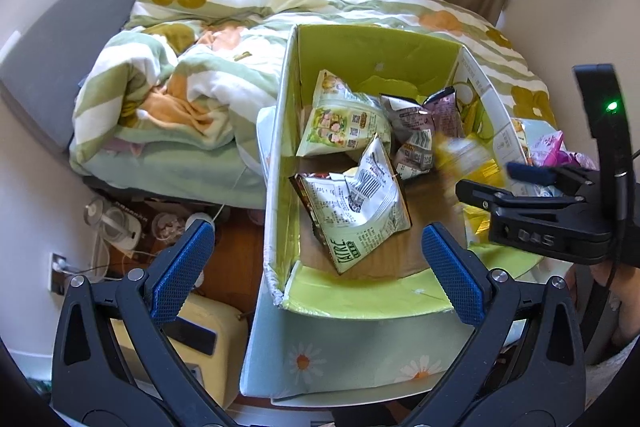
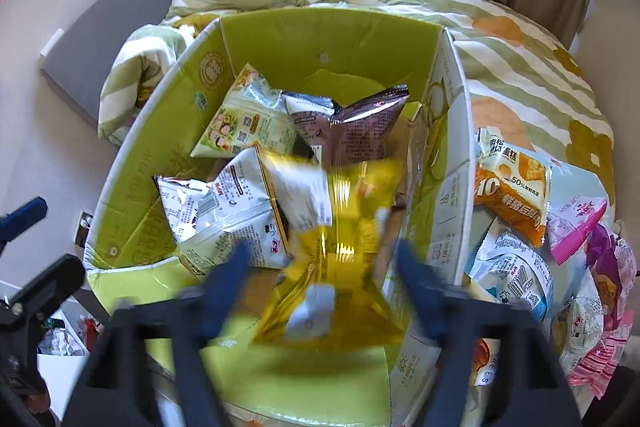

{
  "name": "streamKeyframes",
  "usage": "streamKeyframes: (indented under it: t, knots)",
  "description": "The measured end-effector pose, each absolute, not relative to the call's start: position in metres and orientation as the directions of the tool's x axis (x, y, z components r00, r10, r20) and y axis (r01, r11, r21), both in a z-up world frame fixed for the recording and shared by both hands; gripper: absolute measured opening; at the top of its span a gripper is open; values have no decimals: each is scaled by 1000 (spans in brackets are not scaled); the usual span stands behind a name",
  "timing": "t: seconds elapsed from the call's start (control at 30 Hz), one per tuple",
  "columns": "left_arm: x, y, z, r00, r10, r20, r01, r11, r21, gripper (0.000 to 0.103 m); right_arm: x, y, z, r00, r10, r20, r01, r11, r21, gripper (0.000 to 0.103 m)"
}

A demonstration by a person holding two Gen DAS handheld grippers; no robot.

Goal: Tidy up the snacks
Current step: 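Lower the white bag and yellow bag into the box and open both tools, then move both tools back over the remaining snack bags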

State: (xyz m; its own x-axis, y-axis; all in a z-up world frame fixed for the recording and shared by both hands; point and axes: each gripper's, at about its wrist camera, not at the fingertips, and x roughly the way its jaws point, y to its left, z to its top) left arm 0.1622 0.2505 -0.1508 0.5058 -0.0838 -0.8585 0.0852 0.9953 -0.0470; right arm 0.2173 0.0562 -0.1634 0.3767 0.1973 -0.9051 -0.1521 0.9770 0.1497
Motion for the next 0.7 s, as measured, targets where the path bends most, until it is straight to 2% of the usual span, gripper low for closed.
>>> streamKeyframes:
  t: [0.33,0.7]
  knots:
    - [143,252,-147,506,-72,-859,65,997,-45,102,192,51,-139,445,225,-867,-184,970,158,103]
    - [120,238,-100,577,-64,-814,64,997,-33,102,157,35,-78,527,258,-810,-203,964,175,103]
